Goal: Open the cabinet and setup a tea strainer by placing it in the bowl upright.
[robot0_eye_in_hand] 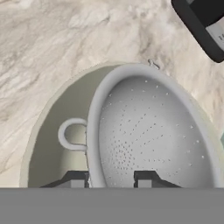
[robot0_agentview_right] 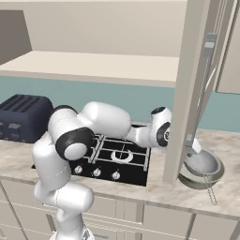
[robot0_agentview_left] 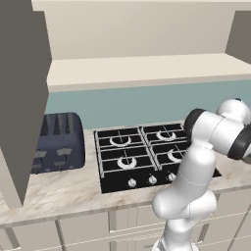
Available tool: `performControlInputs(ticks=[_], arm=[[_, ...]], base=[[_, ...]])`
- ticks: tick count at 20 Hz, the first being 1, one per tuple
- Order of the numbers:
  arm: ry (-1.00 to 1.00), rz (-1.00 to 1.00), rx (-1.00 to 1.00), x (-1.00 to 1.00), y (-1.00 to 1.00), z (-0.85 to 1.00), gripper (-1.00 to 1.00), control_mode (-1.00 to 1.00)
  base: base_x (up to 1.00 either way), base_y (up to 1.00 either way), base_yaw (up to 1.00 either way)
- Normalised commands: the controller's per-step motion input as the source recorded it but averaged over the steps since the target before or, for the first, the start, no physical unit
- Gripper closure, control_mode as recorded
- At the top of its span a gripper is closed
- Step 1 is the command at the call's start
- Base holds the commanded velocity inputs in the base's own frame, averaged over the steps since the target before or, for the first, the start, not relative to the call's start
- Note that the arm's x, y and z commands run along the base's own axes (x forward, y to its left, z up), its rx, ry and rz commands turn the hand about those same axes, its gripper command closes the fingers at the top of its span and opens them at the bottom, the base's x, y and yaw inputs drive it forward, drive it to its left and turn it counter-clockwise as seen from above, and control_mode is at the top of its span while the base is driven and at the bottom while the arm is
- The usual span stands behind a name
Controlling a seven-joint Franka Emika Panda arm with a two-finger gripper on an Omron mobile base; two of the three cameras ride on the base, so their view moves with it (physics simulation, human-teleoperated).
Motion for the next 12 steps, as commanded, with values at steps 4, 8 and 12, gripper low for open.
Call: performControlInputs(ticks=[4,8,12], arm=[[0.00,0.00,0.13,0.16,-0.20,0.00,1.00,-1.00],[0.00,0.00,0.13,0.17,-0.20,0.00,1.00,-1.00],[0.00,0.00,0.08,0.13,-0.03,0.00,1.00,-1.00]], base=[[0.00,0.00,0.00],[0.00,0.00,0.00],[0.00,0.00,0.00]])
